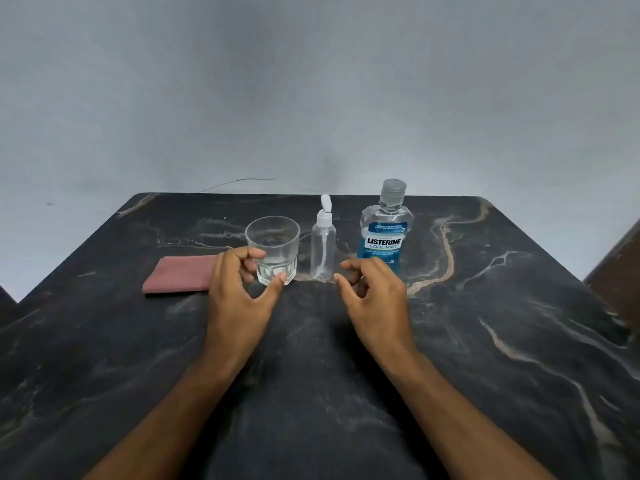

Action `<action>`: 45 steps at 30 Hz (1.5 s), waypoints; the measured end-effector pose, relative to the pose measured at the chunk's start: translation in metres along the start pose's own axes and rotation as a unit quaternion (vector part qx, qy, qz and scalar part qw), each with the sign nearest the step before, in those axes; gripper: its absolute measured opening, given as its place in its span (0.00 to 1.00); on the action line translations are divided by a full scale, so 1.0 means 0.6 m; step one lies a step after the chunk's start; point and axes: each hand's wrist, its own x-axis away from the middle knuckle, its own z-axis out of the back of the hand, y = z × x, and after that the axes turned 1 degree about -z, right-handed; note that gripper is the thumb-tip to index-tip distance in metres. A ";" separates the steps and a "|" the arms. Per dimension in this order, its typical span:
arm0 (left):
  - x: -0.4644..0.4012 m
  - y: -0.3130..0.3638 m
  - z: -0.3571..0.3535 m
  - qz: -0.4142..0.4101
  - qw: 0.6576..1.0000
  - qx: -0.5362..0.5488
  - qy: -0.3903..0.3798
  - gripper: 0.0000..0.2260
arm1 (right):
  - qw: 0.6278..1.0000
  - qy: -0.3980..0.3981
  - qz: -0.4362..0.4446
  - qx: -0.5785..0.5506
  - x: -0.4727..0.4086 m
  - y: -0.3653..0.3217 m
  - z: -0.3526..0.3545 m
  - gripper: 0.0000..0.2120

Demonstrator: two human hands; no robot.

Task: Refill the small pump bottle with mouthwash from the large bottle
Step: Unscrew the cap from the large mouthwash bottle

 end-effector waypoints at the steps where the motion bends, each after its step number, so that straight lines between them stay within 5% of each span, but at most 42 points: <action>1: 0.001 0.000 0.000 -0.009 1.000 0.003 -0.004 0.16 | 1.000 0.017 -0.003 -0.009 -0.003 -0.001 0.006 0.09; 7: 0.006 0.029 -0.004 -0.035 0.997 -0.026 -0.062 0.18 | 0.983 0.158 -0.082 -0.033 -0.049 0.000 0.076 0.12; 15: -0.075 0.094 -0.063 -0.040 0.987 -0.113 -0.111 0.33 | 0.982 0.008 -0.189 0.000 -0.126 0.017 0.093 0.44; 20: -0.107 0.108 -0.101 -0.008 0.988 -0.132 -0.083 0.25 | 0.979 -0.095 -0.179 -0.027 -0.160 0.026 0.094 0.32; 26: -0.100 0.107 -0.108 0.009 0.992 -0.095 -0.084 0.11 | 0.981 -0.113 -0.158 -0.021 -0.164 0.025 0.102 0.28; 45: 0.024 0.156 0.050 0.042 0.995 0.010 -0.093 0.14 | 0.977 -0.170 -0.106 -0.067 -0.016 -0.097 0.146 0.28</action>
